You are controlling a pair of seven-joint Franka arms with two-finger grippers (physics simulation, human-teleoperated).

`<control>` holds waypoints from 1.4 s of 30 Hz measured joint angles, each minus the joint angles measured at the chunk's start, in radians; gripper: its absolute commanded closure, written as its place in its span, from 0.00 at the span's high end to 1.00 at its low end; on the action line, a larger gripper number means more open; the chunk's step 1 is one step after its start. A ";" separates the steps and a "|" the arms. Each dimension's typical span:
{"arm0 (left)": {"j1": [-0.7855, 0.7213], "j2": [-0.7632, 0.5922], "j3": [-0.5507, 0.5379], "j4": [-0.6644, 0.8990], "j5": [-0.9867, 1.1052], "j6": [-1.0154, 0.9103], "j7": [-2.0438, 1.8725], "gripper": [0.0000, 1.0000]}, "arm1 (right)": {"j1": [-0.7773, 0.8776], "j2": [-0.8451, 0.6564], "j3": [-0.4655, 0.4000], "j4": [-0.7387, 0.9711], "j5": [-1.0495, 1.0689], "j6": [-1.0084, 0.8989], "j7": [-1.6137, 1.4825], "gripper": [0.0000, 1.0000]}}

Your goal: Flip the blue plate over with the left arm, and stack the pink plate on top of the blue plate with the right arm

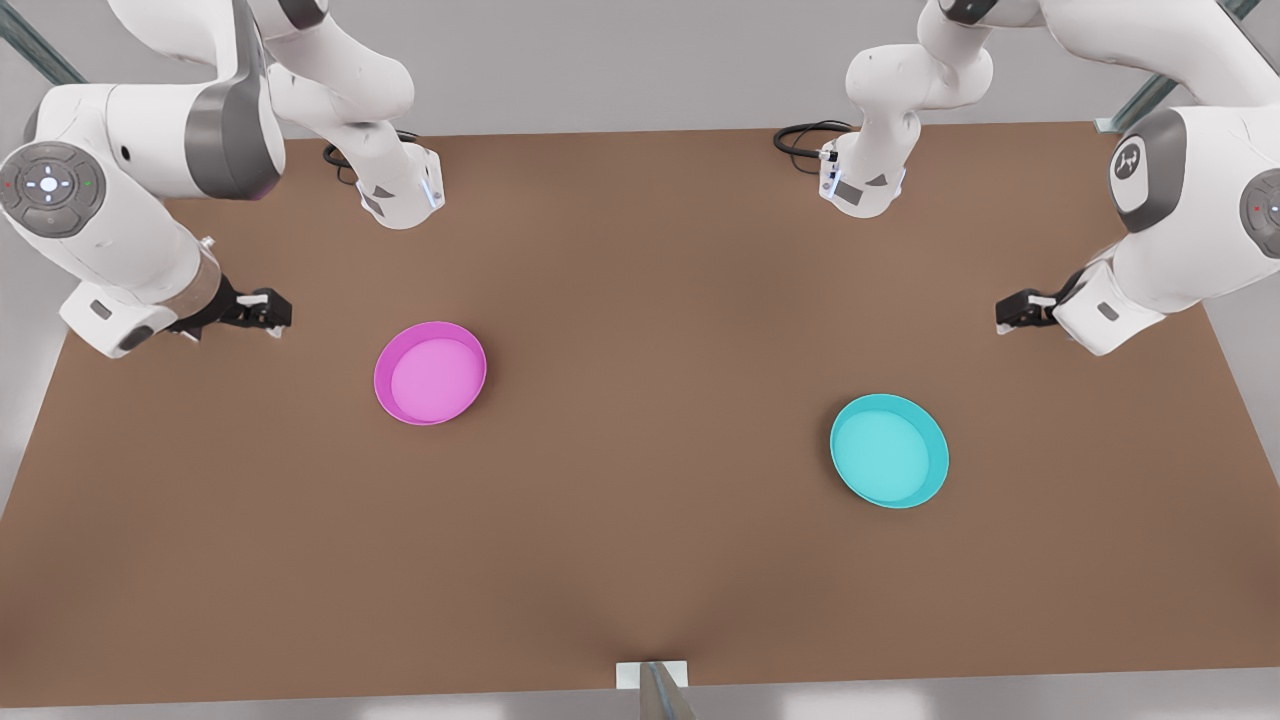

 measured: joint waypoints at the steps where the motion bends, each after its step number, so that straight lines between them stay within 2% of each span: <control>1: 0.000 0.006 0.001 0.001 -0.001 0.004 -0.001 1.00 | 0.001 -0.002 -0.002 -0.004 0.000 -0.001 -0.002 1.00; 3: 0.009 0.066 0.005 0.001 -0.006 0.013 -0.002 1.00 | 0.002 -0.003 -0.008 -0.008 0.000 -0.003 -0.006 1.00; 7: 0.173 0.393 0.008 -0.004 -0.140 0.153 0.033 1.00 | 0.010 0.010 -0.025 -0.008 0.000 -0.006 -0.013 1.00; 10: 0.220 0.500 0.008 -0.063 -0.201 0.303 0.094 1.00 | 0.013 0.021 -0.030 -0.007 0.001 -0.007 -0.016 1.00; 18: 0.223 0.535 0.010 -0.202 -0.313 0.496 0.285 1.00 | -0.029 0.104 -0.054 -0.005 0.034 0.019 -0.022 1.00; 26: 0.216 0.571 0.010 -0.216 -0.346 0.571 0.405 1.00 | -0.033 0.102 -0.054 -0.028 0.060 0.055 -0.024 1.00; 27: 0.215 0.576 0.010 -0.216 -0.353 0.577 0.413 0.91 | -0.029 0.102 -0.053 -0.031 0.062 0.057 -0.024 1.00; 28: 0.214 0.578 0.010 -0.216 -0.357 0.584 0.420 0.74 | -0.027 0.102 -0.052 -0.031 0.063 0.059 -0.024 1.00; 29: 0.212 0.579 0.010 -0.216 -0.361 0.589 0.424 0.64 | -0.026 0.101 -0.051 -0.031 0.064 0.061 -0.024 1.00; 31: 0.210 0.580 0.010 -0.216 -0.366 0.598 0.432 0.58 | -0.031 0.100 -0.050 -0.031 0.068 0.064 -0.024 1.00; 42: 0.194 0.592 0.010 -0.216 -0.371 0.626 0.456 0.56 | -0.001 0.090 -0.043 -0.034 0.084 0.071 -0.020 1.00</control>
